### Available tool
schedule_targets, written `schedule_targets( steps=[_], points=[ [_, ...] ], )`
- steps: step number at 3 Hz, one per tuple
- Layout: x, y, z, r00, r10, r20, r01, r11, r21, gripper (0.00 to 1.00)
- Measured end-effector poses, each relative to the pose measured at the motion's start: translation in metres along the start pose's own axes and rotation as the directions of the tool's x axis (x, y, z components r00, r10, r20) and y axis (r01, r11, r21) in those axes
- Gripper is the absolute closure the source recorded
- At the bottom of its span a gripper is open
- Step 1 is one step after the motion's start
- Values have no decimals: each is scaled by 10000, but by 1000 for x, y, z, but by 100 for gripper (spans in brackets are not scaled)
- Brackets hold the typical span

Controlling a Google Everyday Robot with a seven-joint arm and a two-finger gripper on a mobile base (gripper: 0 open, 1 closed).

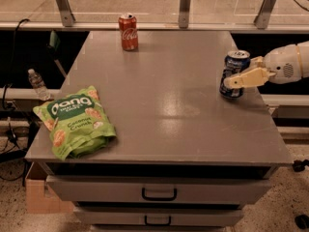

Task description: Move pepsi can near coke can

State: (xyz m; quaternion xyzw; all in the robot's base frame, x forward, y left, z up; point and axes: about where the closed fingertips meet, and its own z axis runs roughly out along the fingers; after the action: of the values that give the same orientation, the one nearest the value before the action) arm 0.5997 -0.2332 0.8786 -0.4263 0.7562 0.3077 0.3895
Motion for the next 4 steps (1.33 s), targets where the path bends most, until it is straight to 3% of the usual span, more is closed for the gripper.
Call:
schedule_targets(
  steps=[1,2,3,4],
  points=[
    [-31,16,-5,9963,-390,772,422,9983,-412,84],
    [-33,17,-3,9959,-403,814,441,9979,-465,100],
    [-29,19,14,9964,-227,820,281,9975,-653,100],
    [-51,13,64,9922,-493,1142,588,9949,-815,100]
  ],
)
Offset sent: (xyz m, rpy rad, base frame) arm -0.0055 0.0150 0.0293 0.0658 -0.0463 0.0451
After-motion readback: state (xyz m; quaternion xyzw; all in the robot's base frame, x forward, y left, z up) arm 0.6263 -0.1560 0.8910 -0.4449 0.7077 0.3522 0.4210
